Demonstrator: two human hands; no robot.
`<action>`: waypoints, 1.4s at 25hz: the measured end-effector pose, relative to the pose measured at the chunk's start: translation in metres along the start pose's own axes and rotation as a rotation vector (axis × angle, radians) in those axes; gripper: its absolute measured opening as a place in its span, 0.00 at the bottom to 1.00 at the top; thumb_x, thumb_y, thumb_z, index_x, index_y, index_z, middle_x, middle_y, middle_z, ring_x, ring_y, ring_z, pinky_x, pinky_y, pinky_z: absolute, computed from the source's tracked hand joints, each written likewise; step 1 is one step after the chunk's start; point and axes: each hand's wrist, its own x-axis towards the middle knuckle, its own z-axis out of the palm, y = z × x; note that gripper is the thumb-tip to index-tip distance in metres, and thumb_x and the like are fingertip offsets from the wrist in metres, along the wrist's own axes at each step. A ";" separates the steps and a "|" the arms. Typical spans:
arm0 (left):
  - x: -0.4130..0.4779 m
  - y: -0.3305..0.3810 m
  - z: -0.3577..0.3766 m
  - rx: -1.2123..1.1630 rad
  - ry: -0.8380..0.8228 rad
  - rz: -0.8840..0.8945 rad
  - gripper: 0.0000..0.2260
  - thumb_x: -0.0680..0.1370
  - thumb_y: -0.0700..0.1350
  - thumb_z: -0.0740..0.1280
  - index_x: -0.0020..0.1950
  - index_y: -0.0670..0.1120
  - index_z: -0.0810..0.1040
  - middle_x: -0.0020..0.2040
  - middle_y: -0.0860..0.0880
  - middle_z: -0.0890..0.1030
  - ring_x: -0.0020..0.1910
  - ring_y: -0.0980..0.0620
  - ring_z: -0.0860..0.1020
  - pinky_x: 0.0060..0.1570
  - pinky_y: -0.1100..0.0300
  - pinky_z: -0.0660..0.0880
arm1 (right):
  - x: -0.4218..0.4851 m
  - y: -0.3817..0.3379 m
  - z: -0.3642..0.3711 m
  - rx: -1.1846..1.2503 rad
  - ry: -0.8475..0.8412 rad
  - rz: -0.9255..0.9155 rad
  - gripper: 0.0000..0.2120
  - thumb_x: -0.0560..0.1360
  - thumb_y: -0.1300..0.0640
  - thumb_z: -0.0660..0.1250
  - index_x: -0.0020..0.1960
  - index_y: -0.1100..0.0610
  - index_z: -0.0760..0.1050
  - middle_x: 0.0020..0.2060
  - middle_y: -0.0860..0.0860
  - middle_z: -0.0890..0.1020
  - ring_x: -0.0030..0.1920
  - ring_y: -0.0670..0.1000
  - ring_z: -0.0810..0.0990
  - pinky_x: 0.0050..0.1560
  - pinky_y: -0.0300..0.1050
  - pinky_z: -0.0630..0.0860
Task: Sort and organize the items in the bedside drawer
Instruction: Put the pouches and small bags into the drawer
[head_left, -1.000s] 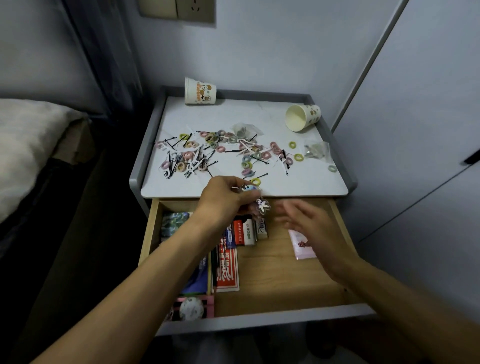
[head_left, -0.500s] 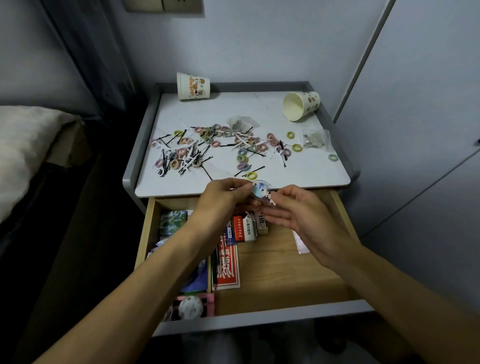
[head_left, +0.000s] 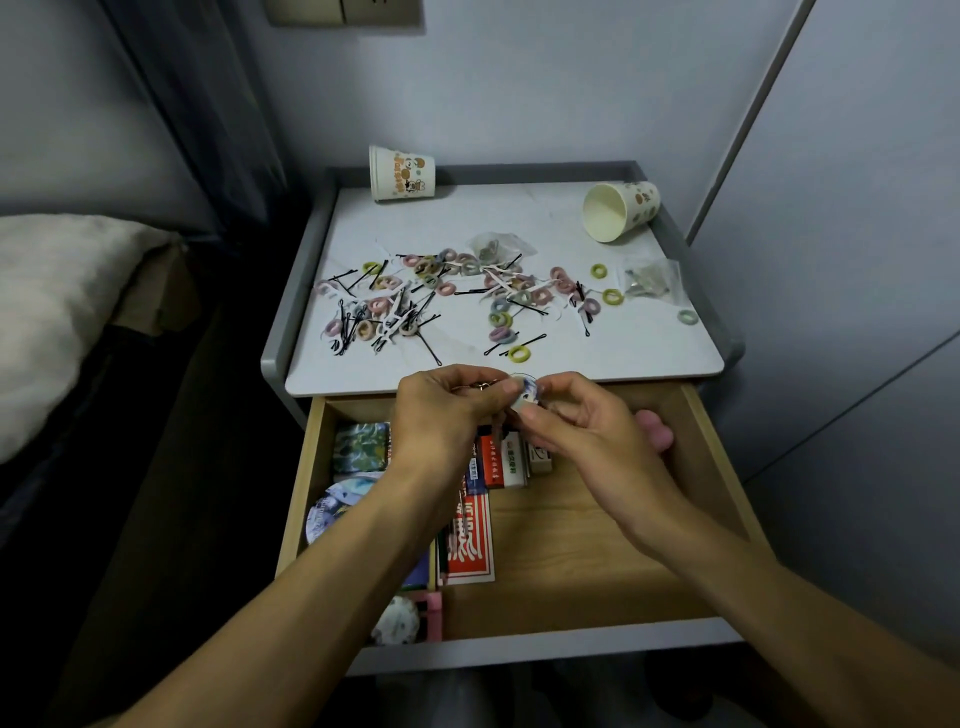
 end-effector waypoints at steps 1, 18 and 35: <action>-0.002 0.001 0.001 0.028 -0.008 0.015 0.06 0.72 0.39 0.75 0.46 0.39 0.84 0.41 0.36 0.84 0.41 0.35 0.82 0.44 0.42 0.80 | 0.001 0.000 0.002 0.008 -0.010 -0.002 0.11 0.77 0.57 0.69 0.58 0.57 0.76 0.49 0.54 0.86 0.52 0.50 0.85 0.53 0.45 0.81; 0.009 0.006 -0.024 0.593 0.011 0.237 0.13 0.74 0.44 0.74 0.57 0.52 0.80 0.42 0.50 0.85 0.37 0.55 0.83 0.28 0.67 0.72 | 0.009 -0.008 0.000 0.288 0.161 0.249 0.06 0.78 0.59 0.66 0.50 0.59 0.81 0.41 0.50 0.84 0.39 0.47 0.78 0.38 0.39 0.73; 0.018 0.010 -0.030 0.800 -0.015 0.269 0.08 0.78 0.46 0.69 0.41 0.45 0.83 0.34 0.46 0.83 0.32 0.50 0.80 0.34 0.55 0.79 | -0.002 -0.008 0.007 0.003 -0.070 0.174 0.06 0.72 0.64 0.73 0.48 0.57 0.82 0.43 0.54 0.86 0.44 0.48 0.84 0.45 0.38 0.80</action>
